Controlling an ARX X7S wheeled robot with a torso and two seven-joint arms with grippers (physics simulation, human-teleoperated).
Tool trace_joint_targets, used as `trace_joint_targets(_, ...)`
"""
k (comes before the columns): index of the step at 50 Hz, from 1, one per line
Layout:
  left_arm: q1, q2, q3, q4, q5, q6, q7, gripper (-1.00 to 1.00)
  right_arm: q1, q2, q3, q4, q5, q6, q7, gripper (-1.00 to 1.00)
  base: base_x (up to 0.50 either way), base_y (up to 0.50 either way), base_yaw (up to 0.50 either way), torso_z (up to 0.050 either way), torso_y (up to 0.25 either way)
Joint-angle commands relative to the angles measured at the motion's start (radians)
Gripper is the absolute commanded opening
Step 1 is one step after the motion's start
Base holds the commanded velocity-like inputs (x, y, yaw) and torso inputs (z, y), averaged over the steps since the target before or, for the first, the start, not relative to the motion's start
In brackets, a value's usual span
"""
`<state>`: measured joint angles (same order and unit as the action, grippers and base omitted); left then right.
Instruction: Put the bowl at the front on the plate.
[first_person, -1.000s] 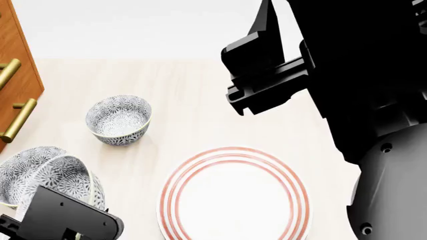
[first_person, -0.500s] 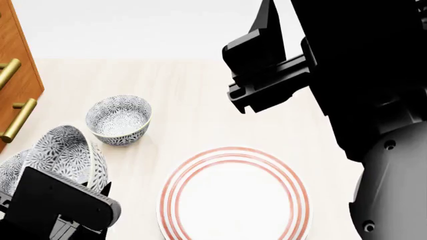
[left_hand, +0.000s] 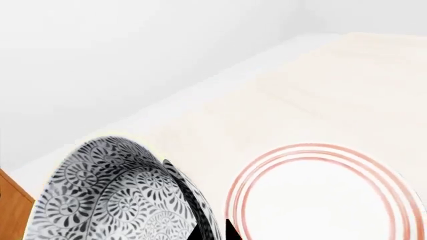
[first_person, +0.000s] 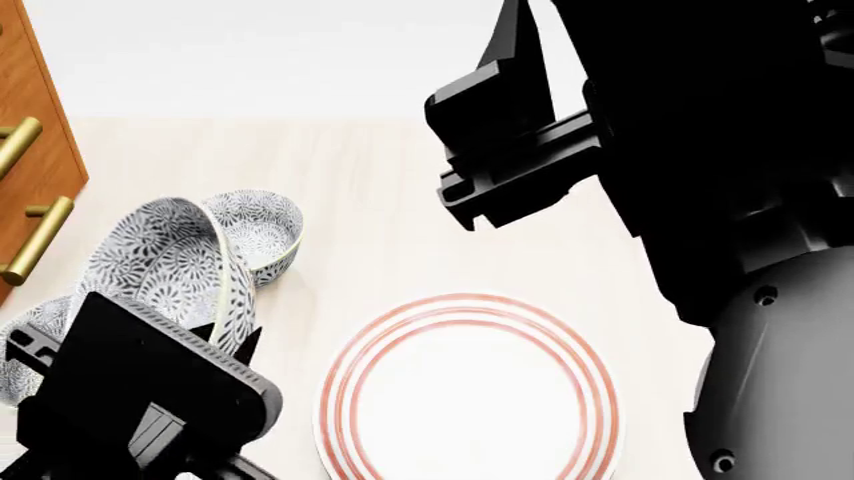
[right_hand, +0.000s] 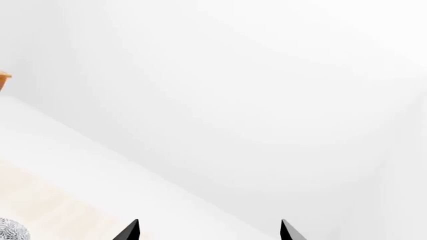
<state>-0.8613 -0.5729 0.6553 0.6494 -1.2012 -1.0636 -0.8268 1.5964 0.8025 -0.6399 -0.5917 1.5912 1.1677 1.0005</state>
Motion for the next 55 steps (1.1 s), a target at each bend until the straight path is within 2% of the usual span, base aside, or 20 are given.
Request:
trace_joint_targets(1,-0.072,0.031,0.015,-0.015,-0.003,-0.034,0.006,-1.00,0.004,0.000,-0.002,-0.012,0.004,-0.005,0.001,1.00,0.00,0.00,0.00,0.000,0.000)
trace_joint_targets(29,-0.175,0.125,0.168,-0.140,0.158,-0.015,0.159,-1.00,0.026,-0.012,-0.006,-0.011,-0.035,-0.019,-0.032,1.00,0.00,0.00,0.00,0.000,0.000)
trace_joint_targets(55,-0.278,0.240,0.403,-0.269,0.375,-0.010,0.229,-1.00,0.022,0.018,0.009,-0.037,-0.023,-0.040,-0.025,1.00,0.00,0.00,0.00,0.000,0.000)
